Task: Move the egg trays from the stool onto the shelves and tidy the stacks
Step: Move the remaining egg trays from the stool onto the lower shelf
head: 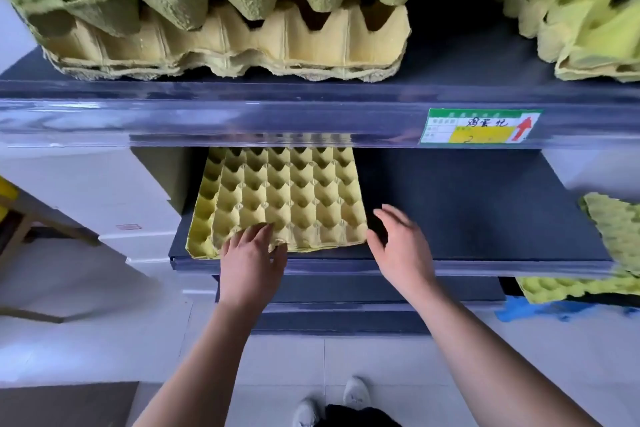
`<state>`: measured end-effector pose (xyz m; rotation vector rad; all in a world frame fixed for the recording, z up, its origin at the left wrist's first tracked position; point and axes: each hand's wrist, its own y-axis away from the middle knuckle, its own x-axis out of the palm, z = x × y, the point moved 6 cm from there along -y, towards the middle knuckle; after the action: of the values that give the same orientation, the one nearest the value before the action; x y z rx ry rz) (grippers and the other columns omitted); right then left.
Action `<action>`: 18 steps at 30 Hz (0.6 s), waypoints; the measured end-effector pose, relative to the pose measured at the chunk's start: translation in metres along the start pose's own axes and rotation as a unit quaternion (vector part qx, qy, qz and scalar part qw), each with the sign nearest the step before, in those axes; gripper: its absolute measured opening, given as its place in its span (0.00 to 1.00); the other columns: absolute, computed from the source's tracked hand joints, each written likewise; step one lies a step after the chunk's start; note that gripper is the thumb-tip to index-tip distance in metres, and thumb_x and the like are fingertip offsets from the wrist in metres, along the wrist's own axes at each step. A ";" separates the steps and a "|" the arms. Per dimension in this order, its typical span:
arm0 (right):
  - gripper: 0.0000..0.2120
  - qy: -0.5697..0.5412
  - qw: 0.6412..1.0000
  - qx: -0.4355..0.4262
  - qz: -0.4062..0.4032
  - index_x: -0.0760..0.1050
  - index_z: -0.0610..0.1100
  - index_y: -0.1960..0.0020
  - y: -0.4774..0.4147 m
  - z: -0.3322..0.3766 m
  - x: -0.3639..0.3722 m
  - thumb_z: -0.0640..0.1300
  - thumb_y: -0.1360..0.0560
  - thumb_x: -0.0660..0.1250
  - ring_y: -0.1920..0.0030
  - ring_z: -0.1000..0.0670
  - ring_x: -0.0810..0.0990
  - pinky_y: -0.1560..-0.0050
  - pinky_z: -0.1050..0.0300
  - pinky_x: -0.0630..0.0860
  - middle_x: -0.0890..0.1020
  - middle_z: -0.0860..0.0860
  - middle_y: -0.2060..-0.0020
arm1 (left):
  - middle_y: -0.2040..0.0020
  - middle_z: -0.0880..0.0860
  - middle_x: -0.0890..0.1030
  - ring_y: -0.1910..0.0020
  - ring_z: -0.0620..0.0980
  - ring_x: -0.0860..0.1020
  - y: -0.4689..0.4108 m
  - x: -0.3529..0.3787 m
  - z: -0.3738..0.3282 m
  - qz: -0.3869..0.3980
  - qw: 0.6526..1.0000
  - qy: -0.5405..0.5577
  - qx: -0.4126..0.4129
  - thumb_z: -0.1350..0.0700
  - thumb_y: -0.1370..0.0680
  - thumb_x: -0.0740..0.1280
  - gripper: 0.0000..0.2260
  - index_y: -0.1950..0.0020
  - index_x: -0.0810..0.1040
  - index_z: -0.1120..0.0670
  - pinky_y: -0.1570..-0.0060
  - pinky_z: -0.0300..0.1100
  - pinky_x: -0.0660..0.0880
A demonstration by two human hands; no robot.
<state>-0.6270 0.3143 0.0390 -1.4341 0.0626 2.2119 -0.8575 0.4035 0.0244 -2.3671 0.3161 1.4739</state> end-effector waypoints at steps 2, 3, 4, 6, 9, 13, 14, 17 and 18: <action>0.17 0.025 1.000 -0.006 -0.016 0.77 0.38 0.39 0.013 -0.011 -0.017 0.43 0.26 0.68 0.44 0.41 0.79 0.43 0.49 0.75 0.79 0.44 0.39 | 0.45 0.54 0.82 0.50 0.61 0.78 0.002 0.006 -0.030 0.017 0.999 -0.013 0.048 0.50 0.27 0.65 0.17 0.41 0.81 0.55 0.47 0.54 0.73; 0.16 0.035 0.999 -0.006 -0.026 0.77 0.38 0.40 0.022 -0.018 -0.026 0.43 0.26 0.69 0.45 0.41 0.79 0.44 0.49 0.75 0.79 0.44 0.40 | 0.46 0.54 0.83 0.51 0.61 0.79 0.004 0.010 -0.047 0.027 0.997 -0.017 0.070 0.49 0.28 0.64 0.18 0.42 0.81 0.55 0.48 0.53 0.74; 0.16 0.043 0.998 -0.004 -0.040 0.78 0.37 0.42 0.030 -0.025 -0.036 0.42 0.27 0.70 0.47 0.40 0.79 0.45 0.49 0.76 0.80 0.43 0.42 | 0.47 0.54 0.83 0.51 0.61 0.79 0.006 0.012 -0.064 0.036 0.995 -0.019 0.093 0.49 0.28 0.64 0.18 0.43 0.81 0.55 0.49 0.53 0.74; 0.14 0.059 0.996 0.007 -0.072 0.79 0.37 0.45 0.048 -0.043 -0.058 0.39 0.30 0.72 0.50 0.40 0.80 0.49 0.50 0.77 0.82 0.44 0.46 | 0.49 0.53 0.84 0.53 0.60 0.80 0.013 0.018 -0.099 0.047 0.990 -0.016 0.135 0.50 0.29 0.65 0.16 0.45 0.82 0.54 0.51 0.52 0.75; 0.13 0.074 0.992 0.040 -0.096 0.79 0.37 0.47 0.074 -0.079 -0.088 0.39 0.31 0.73 0.52 0.40 0.80 0.51 0.51 0.78 0.82 0.44 0.49 | 0.52 0.53 0.84 0.56 0.60 0.81 0.024 0.033 -0.149 0.058 0.978 -0.011 0.200 0.49 0.28 0.61 0.17 0.49 0.82 0.55 0.54 0.51 0.77; 0.13 0.088 0.986 0.086 -0.111 0.79 0.37 0.48 0.111 -0.137 -0.132 0.42 0.30 0.67 0.52 0.40 0.80 0.51 0.49 0.79 0.82 0.44 0.51 | 0.54 0.53 0.84 0.58 0.59 0.81 0.042 0.062 -0.224 0.075 0.962 0.004 0.263 0.47 0.28 0.58 0.18 0.50 0.83 0.55 0.55 0.50 0.77; 0.13 0.090 0.985 0.100 -0.108 0.79 0.38 0.47 0.120 -0.154 -0.143 0.43 0.29 0.66 0.51 0.40 0.80 0.50 0.49 0.78 0.82 0.45 0.51 | 0.55 0.53 0.84 0.59 0.59 0.81 0.047 0.069 -0.245 0.075 0.959 0.004 0.275 0.48 0.28 0.60 0.17 0.51 0.83 0.55 0.55 0.50 0.77; 0.14 0.105 0.978 0.141 -0.115 0.78 0.39 0.46 0.152 -0.206 -0.180 0.45 0.27 0.63 0.49 0.42 0.78 0.48 0.51 0.77 0.81 0.45 0.50 | 0.56 0.52 0.84 0.61 0.59 0.81 0.068 0.093 -0.311 0.079 0.949 0.018 0.306 0.53 0.31 0.67 0.11 0.53 0.83 0.54 0.57 0.48 0.76; 0.14 0.111 0.974 0.151 -0.127 0.78 0.39 0.46 0.162 -0.223 -0.194 0.45 0.28 0.63 0.50 0.43 0.79 0.49 0.52 0.77 0.81 0.45 0.50 | 0.56 0.52 0.84 0.61 0.59 0.81 0.075 0.101 -0.333 0.082 0.947 0.024 0.311 0.54 0.32 0.69 0.09 0.54 0.83 0.54 0.58 0.48 0.76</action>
<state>-0.4462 0.0314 0.0709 -1.4229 0.2657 1.7461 -0.5654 0.2023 0.0571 -1.8930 0.8672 1.1528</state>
